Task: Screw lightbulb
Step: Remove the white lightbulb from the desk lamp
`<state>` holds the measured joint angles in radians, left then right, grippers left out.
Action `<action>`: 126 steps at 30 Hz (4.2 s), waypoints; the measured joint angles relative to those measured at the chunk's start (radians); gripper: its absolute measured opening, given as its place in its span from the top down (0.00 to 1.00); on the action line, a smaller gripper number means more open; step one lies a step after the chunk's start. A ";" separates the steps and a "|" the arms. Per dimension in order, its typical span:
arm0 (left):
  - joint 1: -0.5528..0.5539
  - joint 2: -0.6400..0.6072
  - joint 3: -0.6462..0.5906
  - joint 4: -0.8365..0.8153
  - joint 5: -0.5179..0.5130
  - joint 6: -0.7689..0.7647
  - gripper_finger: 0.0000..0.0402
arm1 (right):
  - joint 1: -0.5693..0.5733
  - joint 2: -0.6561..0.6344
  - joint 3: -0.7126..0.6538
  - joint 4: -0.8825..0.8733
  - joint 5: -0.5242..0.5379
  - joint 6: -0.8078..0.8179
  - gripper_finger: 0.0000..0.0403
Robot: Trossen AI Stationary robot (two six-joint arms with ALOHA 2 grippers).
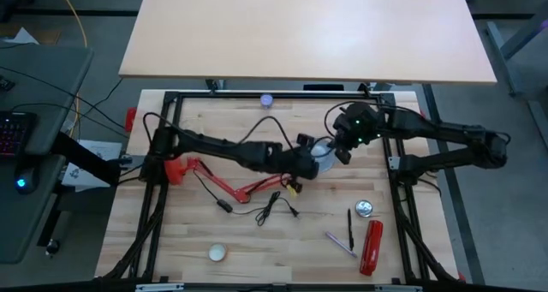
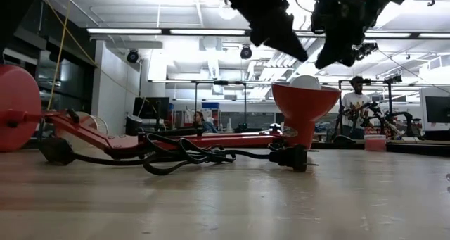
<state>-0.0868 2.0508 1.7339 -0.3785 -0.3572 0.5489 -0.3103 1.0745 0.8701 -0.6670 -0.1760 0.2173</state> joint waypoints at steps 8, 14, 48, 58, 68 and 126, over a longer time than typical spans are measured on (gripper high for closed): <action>-0.041 0.048 -0.001 -0.020 -0.120 -0.120 1.00 | -0.015 0.012 -0.092 0.202 -0.100 -0.038 1.00; -0.029 0.080 0.000 -0.018 -0.144 -0.144 1.00 | -0.045 0.025 -0.101 0.274 -0.070 -0.017 1.00; 0.152 0.095 0.004 0.010 -0.139 -0.313 1.00 | -0.068 0.089 -0.100 0.254 0.001 0.012 1.00; 0.215 0.089 0.001 -0.030 -0.250 -0.266 1.00 | 0.008 0.029 -0.104 0.177 -0.019 0.133 1.00; 0.242 0.011 0.008 -0.145 -0.220 -0.253 1.00 | 0.009 -0.050 -0.102 0.240 0.118 0.176 1.00; 0.467 -0.538 -0.752 0.302 0.434 -0.551 1.00 | 0.012 0.529 0.526 -0.229 0.314 -0.443 0.24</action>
<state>0.3805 1.5127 0.9821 -0.0761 0.0768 -0.0024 -0.2981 1.6032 1.3956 -0.8958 0.1378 -0.2259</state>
